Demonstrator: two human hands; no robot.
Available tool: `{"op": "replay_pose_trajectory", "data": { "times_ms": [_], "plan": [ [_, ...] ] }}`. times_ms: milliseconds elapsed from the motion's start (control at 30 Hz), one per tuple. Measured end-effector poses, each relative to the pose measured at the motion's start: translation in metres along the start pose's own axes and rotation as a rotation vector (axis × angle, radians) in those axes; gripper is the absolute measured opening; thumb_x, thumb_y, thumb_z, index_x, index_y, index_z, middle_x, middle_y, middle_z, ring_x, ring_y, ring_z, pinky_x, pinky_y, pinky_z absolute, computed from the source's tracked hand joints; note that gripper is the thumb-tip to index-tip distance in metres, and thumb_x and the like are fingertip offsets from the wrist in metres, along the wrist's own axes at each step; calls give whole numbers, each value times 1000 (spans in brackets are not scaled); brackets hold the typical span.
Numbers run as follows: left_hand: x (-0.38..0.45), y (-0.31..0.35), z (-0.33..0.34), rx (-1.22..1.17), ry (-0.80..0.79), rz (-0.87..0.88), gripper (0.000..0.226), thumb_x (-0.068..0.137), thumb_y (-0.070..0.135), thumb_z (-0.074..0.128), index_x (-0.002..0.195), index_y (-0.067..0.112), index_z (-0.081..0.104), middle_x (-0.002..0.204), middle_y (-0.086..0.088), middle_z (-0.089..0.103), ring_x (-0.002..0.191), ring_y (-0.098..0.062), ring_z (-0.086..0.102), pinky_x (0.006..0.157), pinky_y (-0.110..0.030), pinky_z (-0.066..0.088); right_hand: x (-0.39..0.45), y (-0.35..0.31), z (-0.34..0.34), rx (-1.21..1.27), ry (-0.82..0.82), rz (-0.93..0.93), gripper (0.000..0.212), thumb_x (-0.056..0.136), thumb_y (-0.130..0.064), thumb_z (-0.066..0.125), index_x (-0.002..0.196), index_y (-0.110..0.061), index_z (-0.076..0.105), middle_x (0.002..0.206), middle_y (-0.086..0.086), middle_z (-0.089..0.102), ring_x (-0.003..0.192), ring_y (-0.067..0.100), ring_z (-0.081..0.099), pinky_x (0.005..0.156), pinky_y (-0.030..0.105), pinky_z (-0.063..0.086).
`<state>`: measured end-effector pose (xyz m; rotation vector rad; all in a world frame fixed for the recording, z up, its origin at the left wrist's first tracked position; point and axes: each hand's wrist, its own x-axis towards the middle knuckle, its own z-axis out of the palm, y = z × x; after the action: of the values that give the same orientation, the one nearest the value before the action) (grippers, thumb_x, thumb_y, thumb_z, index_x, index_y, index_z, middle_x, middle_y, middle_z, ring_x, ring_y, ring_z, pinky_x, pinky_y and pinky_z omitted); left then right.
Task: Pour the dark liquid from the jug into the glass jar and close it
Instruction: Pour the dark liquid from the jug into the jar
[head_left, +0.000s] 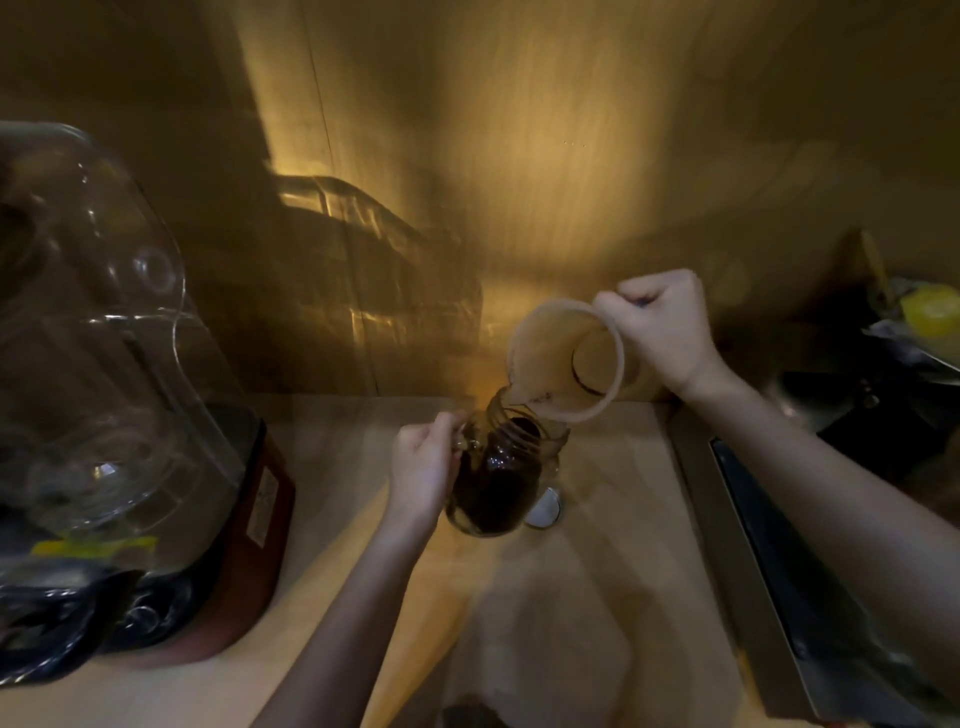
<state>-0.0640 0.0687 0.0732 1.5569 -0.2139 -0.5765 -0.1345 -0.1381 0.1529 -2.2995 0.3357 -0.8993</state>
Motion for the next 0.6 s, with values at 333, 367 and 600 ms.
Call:
{"op": "replay_pose_trajectory", "data": {
  "times_ms": [333,367,600],
  "plan": [
    [-10,-33,-24,-99,253,103,27,88,12,48,71,-5,60,55,-8,47,41,-5,42,46,-15,36,-50,62,45,573,250,859,26,87,-7,57,62,-9,59,58,3,52,58,14,49,57,27,40],
    [-11,-36,-22,-111,277,96,25,88,12,50,70,-4,59,57,-7,45,42,-5,39,47,-16,35,-53,66,53,586,252,902,29,87,-8,56,59,-13,59,56,0,53,58,14,49,58,27,40],
    [1,-58,-21,-128,351,43,42,88,14,49,58,-16,50,58,-14,39,48,-13,32,46,-20,30,-67,88,104,588,230,1046,38,90,-9,53,53,-16,47,35,-15,46,40,-1,41,42,13,36]
  ]
}}
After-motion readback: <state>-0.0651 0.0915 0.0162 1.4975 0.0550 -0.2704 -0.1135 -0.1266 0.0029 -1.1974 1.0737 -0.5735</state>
